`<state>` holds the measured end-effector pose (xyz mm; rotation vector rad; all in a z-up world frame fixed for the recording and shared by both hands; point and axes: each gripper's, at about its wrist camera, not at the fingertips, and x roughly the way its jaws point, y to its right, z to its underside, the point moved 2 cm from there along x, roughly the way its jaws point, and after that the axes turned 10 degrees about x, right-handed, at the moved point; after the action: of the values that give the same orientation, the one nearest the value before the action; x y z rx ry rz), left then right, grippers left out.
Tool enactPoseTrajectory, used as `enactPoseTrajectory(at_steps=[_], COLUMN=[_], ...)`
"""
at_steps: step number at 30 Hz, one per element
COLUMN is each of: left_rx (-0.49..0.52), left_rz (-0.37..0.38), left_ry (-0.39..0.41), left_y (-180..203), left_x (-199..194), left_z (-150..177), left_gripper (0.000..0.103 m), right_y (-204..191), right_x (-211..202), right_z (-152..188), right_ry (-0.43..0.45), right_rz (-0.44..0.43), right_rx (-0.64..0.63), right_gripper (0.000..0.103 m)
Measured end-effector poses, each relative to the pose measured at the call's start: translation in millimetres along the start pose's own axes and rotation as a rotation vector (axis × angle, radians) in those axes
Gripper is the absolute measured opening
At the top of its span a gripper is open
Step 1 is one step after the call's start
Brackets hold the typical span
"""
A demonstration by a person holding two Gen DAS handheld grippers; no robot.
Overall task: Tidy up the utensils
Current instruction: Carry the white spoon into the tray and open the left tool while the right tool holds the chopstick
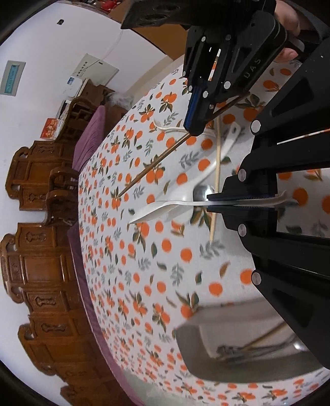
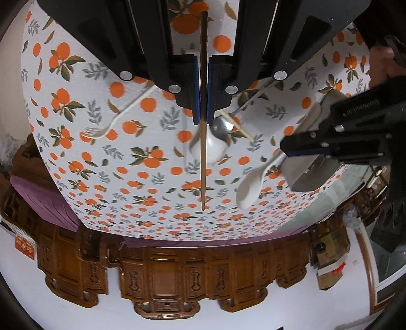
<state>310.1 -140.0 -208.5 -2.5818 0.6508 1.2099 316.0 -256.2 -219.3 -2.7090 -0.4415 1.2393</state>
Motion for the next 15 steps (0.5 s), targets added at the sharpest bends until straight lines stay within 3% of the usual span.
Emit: enactPoseTrajectory(at_steps=[15], left_rx=[0.0], left_rz=[-0.067], left_ry=[0.018], left_y=[-45], left_x=[-52], left_z=[23], left_gripper=[0.003], right_y=[-53], right_x=[2], right_z=[9], right_ry=[-0.027], right_rz=[-0.058], right_rx=[-0.09], right_gripper=[0.006])
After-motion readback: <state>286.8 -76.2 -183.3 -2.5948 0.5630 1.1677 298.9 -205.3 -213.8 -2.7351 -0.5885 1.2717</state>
